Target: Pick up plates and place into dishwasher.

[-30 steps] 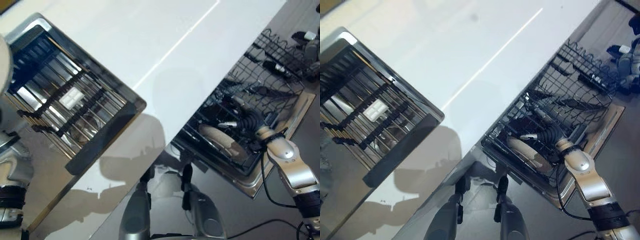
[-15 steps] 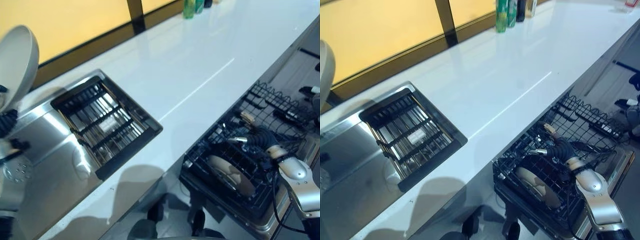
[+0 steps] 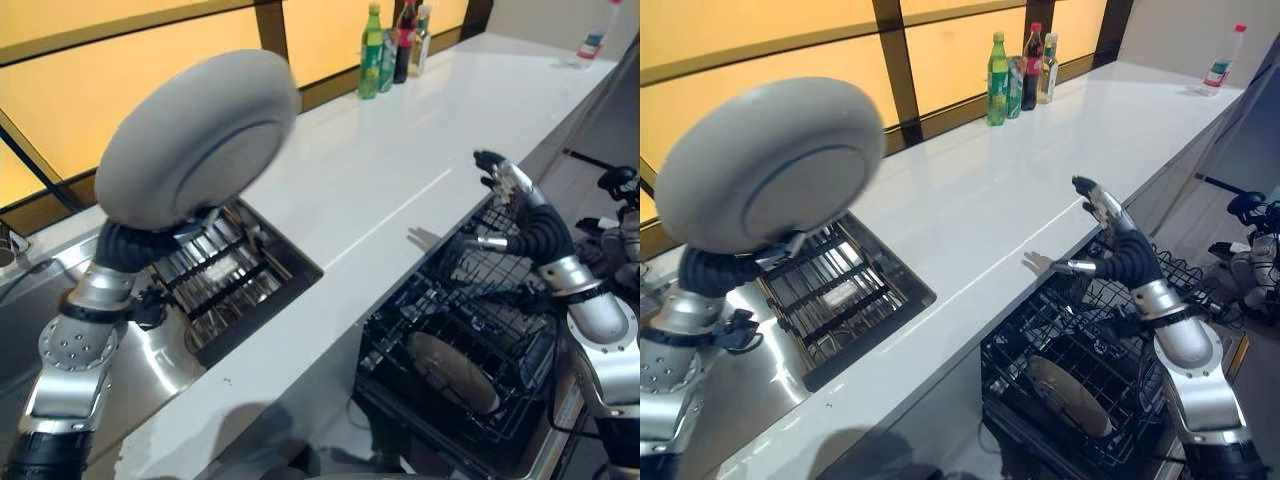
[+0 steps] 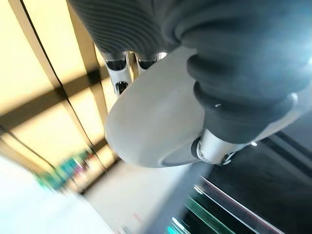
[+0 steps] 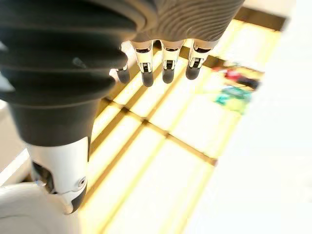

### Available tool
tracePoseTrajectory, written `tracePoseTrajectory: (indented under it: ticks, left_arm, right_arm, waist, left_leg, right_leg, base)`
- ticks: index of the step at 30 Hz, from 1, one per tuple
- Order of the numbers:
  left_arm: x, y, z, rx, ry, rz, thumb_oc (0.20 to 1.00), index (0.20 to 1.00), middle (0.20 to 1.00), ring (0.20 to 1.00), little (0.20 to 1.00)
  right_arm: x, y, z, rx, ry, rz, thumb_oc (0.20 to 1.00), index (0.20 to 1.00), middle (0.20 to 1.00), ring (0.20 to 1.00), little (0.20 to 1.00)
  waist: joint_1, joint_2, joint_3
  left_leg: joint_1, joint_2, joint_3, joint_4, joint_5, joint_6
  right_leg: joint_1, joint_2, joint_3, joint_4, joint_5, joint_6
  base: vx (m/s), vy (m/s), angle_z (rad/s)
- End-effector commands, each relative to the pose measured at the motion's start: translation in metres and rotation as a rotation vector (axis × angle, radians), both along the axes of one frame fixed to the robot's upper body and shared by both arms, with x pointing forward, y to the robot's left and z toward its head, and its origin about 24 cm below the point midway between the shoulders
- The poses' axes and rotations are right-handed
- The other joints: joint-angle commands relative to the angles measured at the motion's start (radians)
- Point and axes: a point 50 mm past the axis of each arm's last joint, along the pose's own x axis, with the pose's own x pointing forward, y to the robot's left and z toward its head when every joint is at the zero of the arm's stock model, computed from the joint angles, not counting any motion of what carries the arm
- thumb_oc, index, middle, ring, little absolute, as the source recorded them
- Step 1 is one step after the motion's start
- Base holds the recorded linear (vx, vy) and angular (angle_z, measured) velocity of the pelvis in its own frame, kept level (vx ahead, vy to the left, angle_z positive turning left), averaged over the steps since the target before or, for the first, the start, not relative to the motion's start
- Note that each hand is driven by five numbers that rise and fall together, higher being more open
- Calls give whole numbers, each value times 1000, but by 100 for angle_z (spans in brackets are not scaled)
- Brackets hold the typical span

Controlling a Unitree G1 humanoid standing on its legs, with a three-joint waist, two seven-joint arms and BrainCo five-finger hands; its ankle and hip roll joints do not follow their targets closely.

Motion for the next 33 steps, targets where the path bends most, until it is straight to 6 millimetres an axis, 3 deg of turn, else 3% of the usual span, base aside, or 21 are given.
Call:
tracePoseTrajectory:
  ticks: [1,8,23,28,33]
  left_arm:
    - [7,-16,11,33,32,-204,200,200,200,200,200]
    - [16,-35,10,178,145,-380,200,200,200,200,200]
    - [24,-46,10,335,260,-507,200,200,200,200,200]
    - [25,-48,9,352,281,-527,200,200,200,200,200]
    - [28,-56,7,369,309,-559,200,200,200,200,200]
  right_arm:
    - [-6,27,30,-26,-119,190,1000,1000,1000,1000,1000]
    - [1,40,36,-30,-76,299,1000,1000,1000,1000,1000]
    - [5,49,41,-36,-46,386,1000,1000,1000,1000,1000]
    - [4,53,35,-77,7,434,1000,1000,1000,1000,1000]
    - [-1,72,34,-114,29,564,1000,1000,1000,1000,1000]
  waist:
    - [0,-20,-79]
    - [-3,-22,-103]
    - [-20,-23,-117]
    - [-27,-24,-122]
    - [-26,-28,-121]
  left_leg:
    - [-3,-16,-8,12,-28,1]
    - [20,-17,-1,8,-31,-1]
    - [44,-20,23,7,-41,6]
    - [50,-21,31,8,-45,10]
    - [53,-21,31,8,-45,13]
  right_leg:
    - [20,-42,-8,111,-102,54]
    - [50,-45,-18,89,-94,57]
    - [68,-53,-25,73,-82,58]
    - [71,-52,-17,68,-80,56]
    - [73,-53,-13,63,-76,54]
  base:
    - [5,-37,1]
    - [-1,-20,1]
    - [-1,-2,1]
    - [0,0,0]
    - [0,0,0]
